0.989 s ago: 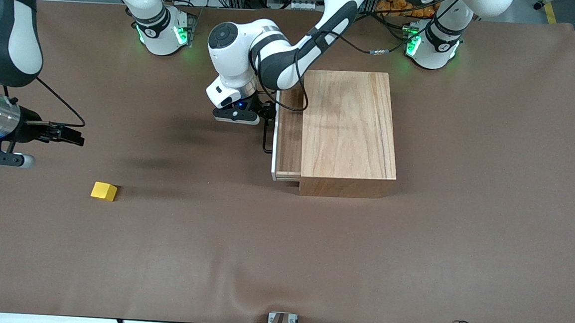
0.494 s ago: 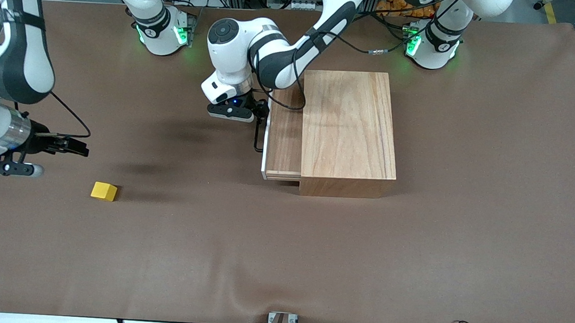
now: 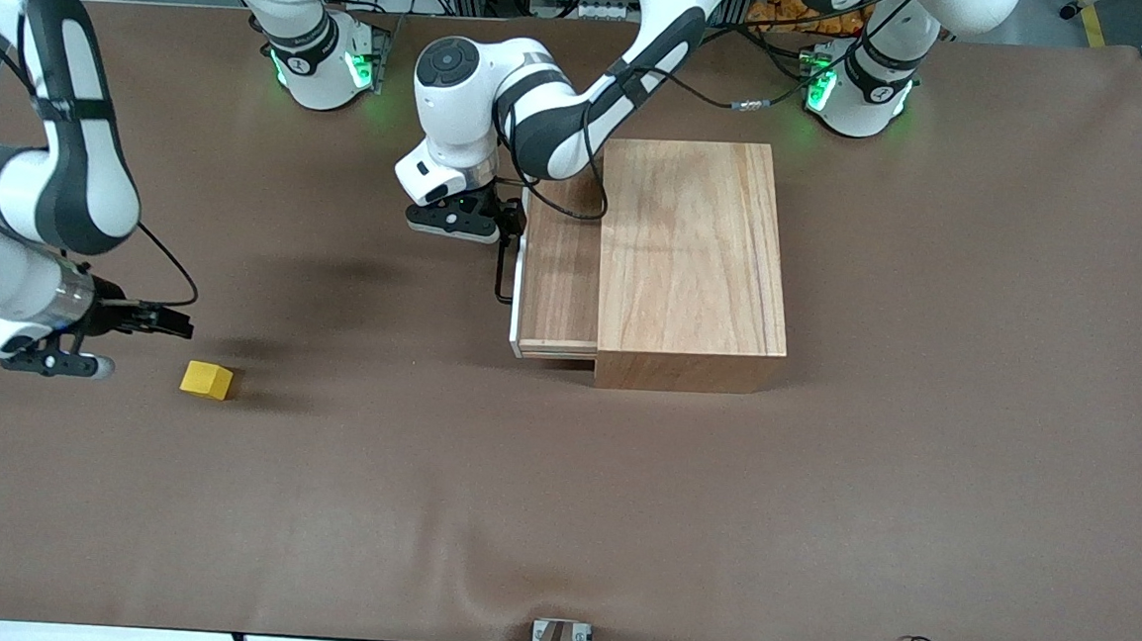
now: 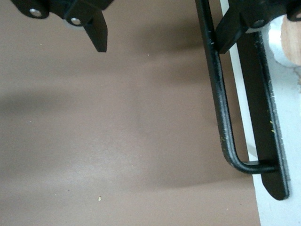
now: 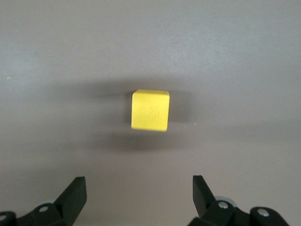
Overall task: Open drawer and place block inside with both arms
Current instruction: 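Lower the right gripper onto the yellow cube and close it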
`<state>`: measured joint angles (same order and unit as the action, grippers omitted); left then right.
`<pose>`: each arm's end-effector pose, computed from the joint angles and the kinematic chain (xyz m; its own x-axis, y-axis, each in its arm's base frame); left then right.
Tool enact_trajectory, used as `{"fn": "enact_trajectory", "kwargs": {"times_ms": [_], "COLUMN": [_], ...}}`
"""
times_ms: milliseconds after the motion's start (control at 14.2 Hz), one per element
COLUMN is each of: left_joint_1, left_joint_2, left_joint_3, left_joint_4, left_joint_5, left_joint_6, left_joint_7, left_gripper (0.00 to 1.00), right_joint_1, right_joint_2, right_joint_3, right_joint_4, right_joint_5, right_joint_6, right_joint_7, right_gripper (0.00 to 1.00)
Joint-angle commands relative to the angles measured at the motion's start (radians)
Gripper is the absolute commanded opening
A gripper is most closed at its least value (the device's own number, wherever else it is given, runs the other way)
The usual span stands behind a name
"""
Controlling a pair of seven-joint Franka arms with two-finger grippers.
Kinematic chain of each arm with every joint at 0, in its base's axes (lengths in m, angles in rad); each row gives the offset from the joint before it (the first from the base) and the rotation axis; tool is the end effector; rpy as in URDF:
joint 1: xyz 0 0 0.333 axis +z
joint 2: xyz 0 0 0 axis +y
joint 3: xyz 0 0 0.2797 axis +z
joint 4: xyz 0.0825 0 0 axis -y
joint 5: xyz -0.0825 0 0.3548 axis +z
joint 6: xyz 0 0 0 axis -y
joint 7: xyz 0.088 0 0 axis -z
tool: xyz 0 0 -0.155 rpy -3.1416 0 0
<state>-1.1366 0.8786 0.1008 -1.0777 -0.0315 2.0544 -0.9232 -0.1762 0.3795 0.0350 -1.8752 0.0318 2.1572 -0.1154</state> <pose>0.3527 -0.6400 0.2473 0.9857 -0.1359 0.0995 -0.1415 -0.9886 0.0515 0.5745 -0.0793 0.2394 0.9947 -0.0441 -0.0926 -0.0487 -0.9976 -0.0486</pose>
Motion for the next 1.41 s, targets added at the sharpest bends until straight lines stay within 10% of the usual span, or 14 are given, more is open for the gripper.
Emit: {"fn": "enact_trajectory", "kwargs": {"times_ms": [0,1130,1342], "left_joint_1": [0.0,0.004,0.064], "left_joint_2": [0.023,-0.182,-0.263], "left_joint_3": [-0.009,0.002,0.004], "left_joint_4": [0.036,0.024,0.021], "left_joint_5": [-0.045,0.192,0.199], "left_joint_6": [0.059,-0.371,-0.444], "left_joint_7": [0.012,0.07,0.093], "left_gripper": [1.0,1.0,1.0], "right_joint_1": [-0.02,-0.019,-0.014], "right_joint_2": [0.097,0.263,0.262], "right_joint_3": [0.016,0.014,0.013], "right_joint_4": [0.033,0.082,0.082], "right_joint_5": [0.0,-0.015,-0.015], "right_joint_6": [0.108,0.236,0.23], "right_joint_7": [-0.012,-0.015,-0.018], "right_gripper": [1.0,1.0,0.45]}}
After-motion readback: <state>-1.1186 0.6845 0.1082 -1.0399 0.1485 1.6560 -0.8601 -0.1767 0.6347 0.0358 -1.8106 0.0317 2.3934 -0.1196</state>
